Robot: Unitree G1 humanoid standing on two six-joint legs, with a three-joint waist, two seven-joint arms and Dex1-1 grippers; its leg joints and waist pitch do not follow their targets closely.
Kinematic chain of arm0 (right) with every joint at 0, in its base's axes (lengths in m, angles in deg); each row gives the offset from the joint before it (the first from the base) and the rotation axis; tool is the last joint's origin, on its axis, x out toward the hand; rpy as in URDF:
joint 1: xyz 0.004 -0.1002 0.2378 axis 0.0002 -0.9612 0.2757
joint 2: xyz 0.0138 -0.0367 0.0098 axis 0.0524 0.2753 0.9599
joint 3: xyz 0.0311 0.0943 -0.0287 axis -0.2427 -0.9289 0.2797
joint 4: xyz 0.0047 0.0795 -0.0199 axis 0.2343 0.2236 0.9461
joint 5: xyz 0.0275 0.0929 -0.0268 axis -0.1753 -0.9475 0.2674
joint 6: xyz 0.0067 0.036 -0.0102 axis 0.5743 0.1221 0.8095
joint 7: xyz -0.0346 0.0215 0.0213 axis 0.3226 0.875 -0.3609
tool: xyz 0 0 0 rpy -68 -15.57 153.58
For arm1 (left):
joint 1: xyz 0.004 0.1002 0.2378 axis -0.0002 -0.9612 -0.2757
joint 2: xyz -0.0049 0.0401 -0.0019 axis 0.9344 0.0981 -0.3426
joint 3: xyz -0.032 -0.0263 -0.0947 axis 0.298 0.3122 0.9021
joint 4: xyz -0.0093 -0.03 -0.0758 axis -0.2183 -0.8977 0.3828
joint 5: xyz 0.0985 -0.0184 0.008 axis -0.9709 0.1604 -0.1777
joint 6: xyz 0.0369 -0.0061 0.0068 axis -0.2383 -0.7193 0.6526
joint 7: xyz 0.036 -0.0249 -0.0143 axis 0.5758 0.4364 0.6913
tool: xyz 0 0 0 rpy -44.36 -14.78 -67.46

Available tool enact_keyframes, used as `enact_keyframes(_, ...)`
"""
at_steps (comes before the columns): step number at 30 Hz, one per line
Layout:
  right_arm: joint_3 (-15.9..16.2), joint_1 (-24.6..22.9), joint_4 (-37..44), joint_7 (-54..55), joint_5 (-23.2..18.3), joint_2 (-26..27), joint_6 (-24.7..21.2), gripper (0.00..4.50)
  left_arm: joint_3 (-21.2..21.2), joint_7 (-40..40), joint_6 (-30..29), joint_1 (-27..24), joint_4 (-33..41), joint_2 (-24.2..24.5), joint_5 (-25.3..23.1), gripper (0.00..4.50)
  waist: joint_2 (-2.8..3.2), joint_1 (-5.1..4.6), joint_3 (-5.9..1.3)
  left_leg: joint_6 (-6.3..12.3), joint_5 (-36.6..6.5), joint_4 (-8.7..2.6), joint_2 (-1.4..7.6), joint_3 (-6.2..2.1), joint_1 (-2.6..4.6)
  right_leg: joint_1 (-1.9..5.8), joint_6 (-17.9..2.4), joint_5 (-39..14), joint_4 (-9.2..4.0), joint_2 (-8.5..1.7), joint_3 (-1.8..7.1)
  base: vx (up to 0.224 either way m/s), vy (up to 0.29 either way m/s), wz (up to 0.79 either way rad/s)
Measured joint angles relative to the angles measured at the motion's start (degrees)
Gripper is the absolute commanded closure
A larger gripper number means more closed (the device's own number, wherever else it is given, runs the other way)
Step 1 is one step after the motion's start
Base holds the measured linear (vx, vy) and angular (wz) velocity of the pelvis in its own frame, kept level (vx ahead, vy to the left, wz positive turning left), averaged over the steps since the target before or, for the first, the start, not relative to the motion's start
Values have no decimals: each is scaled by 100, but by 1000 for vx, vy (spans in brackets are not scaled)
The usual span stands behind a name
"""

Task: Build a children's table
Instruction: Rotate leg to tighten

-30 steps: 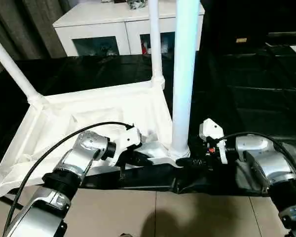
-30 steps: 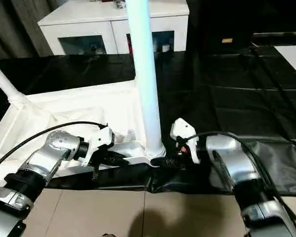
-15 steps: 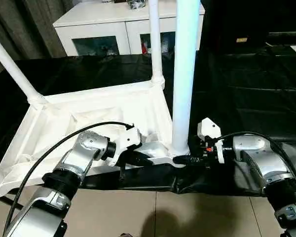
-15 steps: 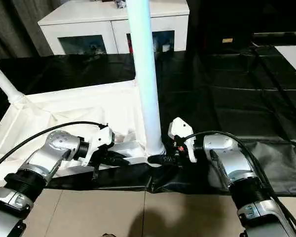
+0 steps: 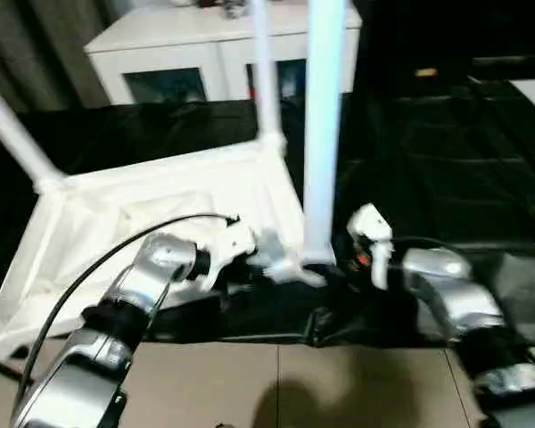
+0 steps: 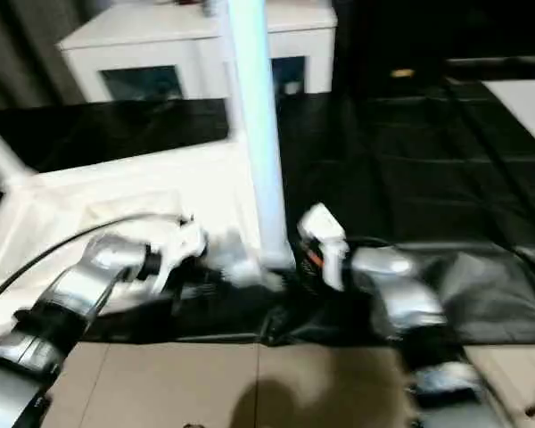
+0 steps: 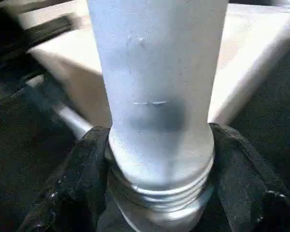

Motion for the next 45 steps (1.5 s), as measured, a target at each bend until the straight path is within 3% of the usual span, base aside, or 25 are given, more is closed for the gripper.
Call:
enact_keyframes(4, -206, 68, -60, 938, 127, 298, -89, 180, 64, 636, -236, 188, -211, -351, -19, 450, 0, -22, 0, 0, 0, -1, 0, -3, 1, -1, 0, 0, -1, 1, -2, 0, 0, 0)
enact_keyframes(8, -539, 350, -455, 2926, 437, 986, -15, 180, 276, 1783, -709, 581, -668, -966, -52, 450, 4, -17, -4, 0, 0, -2, -4, -3, 1, -2, 1, 0, -8, 1, 0, 0, 0, 0)
enact_keyframes(11, -601, 495, -709, 3683, 574, 1243, 125, 180, 308, 2247, -752, 737, -889, -1261, -73, 450, 15, -11, -12, 1, 0, -3, -9, -3, 2, 12, 1, 0, -33, -2, 1, 0, 0, 0)
enact_keyframes(16, -589, 645, -1025, 3870, 741, 1323, 351, 180, 334, 2411, -652, 784, -1028, -1353, -90, 450, 33, -7, -24, 3, 0, -5, -14, -3, 0, 11, 3, -2, -41, -6, 1, 0, 0, 0)
enact_keyframes(17, -607, 644, -1044, 3780, 731, 1322, 389, 180, 333, 2371, -609, 759, -1016, -1346, -93, 450, 36, -14, -27, 4, 0, -5, -14, -3, 1, 11, 4, -3, -41, -6, 1, 0, 0, 0)
enact_keyframes(20, -666, 629, -1044, 3570, 655, 1312, 413, 110, 333, 2307, -565, 661, -903, -1293, -97, 450, 46, -27, -33, 8, 2, -11, -12, -4, 2, 7, 11, -7, -39, -4, 0, 0, 0, 0)
enact_keyframes(23, -706, 593, -1009, 3154, 468, 1284, 474, 108, 338, 2168, -558, 598, -809, -1167, -85, 450, 46, -60, -33, 31, 17, -17, -6, -10, 3, -1, 14, -8, -34, 0, -7, 0, 0, 0)
enact_keyframes(26, -581, 432, -782, 2246, 337, 962, 445, 68, 344, 1786, -556, 453, -598, -953, -13, 450, 45, -74, -32, 31, 17, -23, -1, -12, 2, -5, 18, -11, -32, 2, -16, 0, 0, 0)
enact_keyframes(30, -130, 8, 7, 456, 146, 121, 327, 68, 312, 771, -424, 81, -156, -469, 149, 450, 46, -26, -32, 32, 17, -23, 5, -13, 3, -6, 30, -18, -25, 6, -19, 0, 0, 0)
enact_keyframes(33, 79, -118, 495, -431, -30, -214, 270, 68, 209, 88, -314, -111, 89, -135, 252, 450, 45, 26, -31, 31, 17, -20, 11, -12, 0, -8, 30, -18, -20, 9, -21, 0, 0, 0)
enact_keyframes(36, 322, -303, 915, -1365, -139, -742, 169, 68, -5, -679, -324, -329, 507, 110, 371, 450, 37, 128, -30, 30, 16, -13, 6, -4, 0, 5, 29, -19, -30, 3, -14, 0, 0, 0)
enact_keyframes(45, 632, -423, 1221, -2377, -255, -1072, -159, 68, -169, -1428, -477, -691, 1140, 406, 491, 450, 26, 183, -22, 2, 0, -10, 5, 3, -2, 8, 28, -18, -17, 1, -3, 0, 0, 0)
